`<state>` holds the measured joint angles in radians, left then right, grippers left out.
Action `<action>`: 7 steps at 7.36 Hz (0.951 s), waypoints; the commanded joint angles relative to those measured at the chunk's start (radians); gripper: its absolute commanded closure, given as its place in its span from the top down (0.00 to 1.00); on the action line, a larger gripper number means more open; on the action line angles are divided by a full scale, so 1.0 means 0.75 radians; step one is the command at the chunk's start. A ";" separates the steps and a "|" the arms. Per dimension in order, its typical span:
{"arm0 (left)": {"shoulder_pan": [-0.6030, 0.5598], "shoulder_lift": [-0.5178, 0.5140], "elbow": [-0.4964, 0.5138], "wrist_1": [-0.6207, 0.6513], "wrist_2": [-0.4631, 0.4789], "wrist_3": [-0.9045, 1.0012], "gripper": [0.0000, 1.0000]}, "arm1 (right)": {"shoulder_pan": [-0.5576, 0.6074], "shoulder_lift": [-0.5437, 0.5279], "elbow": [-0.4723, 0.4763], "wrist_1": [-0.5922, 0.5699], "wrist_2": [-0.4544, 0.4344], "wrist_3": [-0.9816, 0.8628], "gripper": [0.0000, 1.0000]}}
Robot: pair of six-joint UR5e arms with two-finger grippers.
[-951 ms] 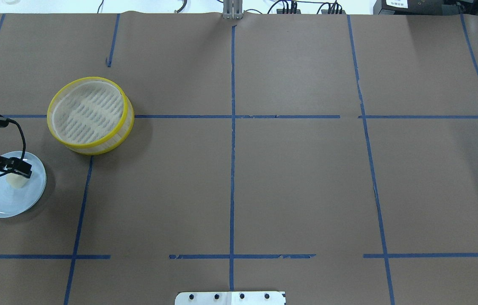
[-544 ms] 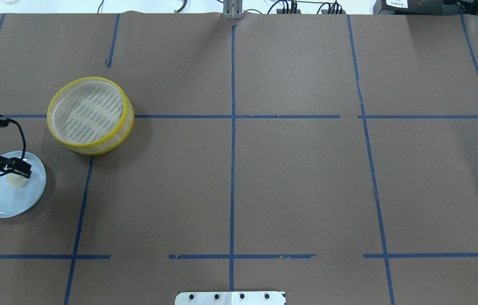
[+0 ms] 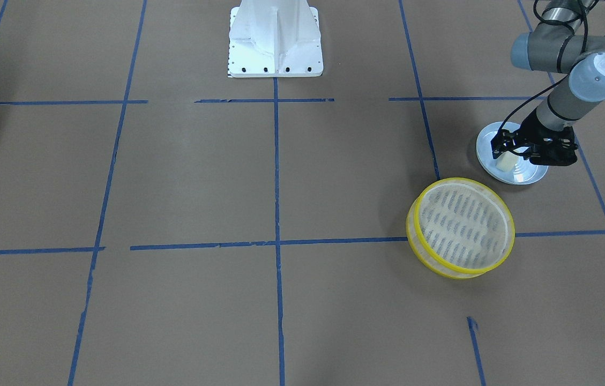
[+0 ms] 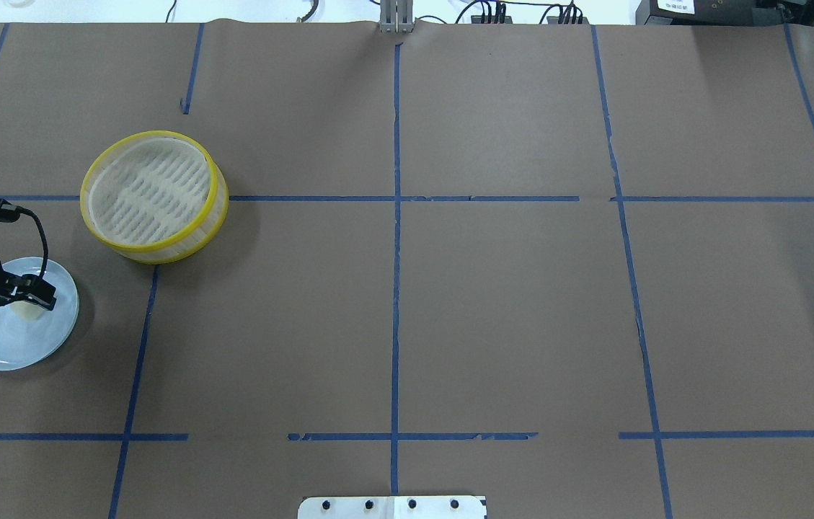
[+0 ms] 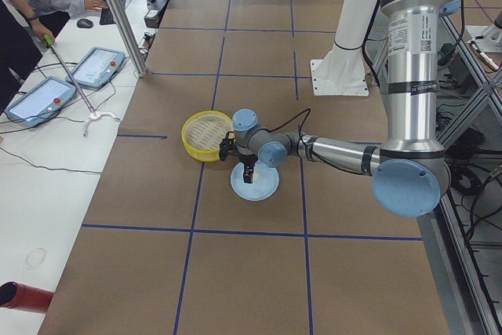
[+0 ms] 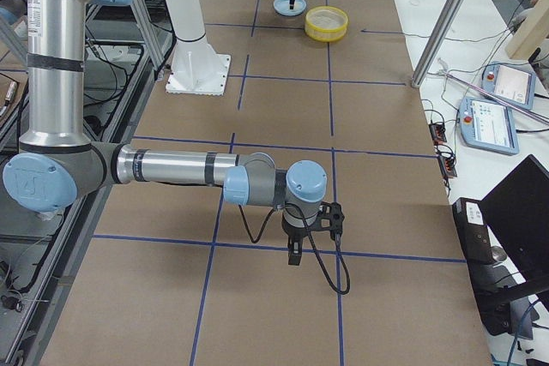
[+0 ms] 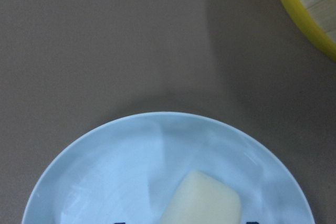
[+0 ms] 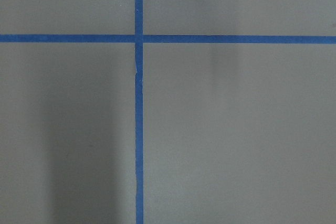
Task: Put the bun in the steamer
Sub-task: 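Lower the left gripper onto the bun and close on it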
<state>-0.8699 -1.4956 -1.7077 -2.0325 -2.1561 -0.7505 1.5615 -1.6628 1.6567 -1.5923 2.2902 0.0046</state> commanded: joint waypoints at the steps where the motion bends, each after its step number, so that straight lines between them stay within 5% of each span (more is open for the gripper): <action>1: 0.004 0.000 -0.002 0.000 -0.001 -0.004 0.75 | -0.002 0.000 0.000 0.000 0.000 0.000 1.00; 4: 0.004 0.002 -0.004 -0.002 -0.001 -0.006 0.45 | -0.002 0.000 0.000 0.000 0.000 0.000 1.00; 7: 0.004 0.006 -0.014 -0.002 -0.001 -0.006 0.31 | 0.000 0.000 0.000 0.000 0.000 0.000 1.00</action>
<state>-0.8667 -1.4919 -1.7144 -2.0340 -2.1568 -0.7547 1.5604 -1.6628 1.6567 -1.5923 2.2902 0.0046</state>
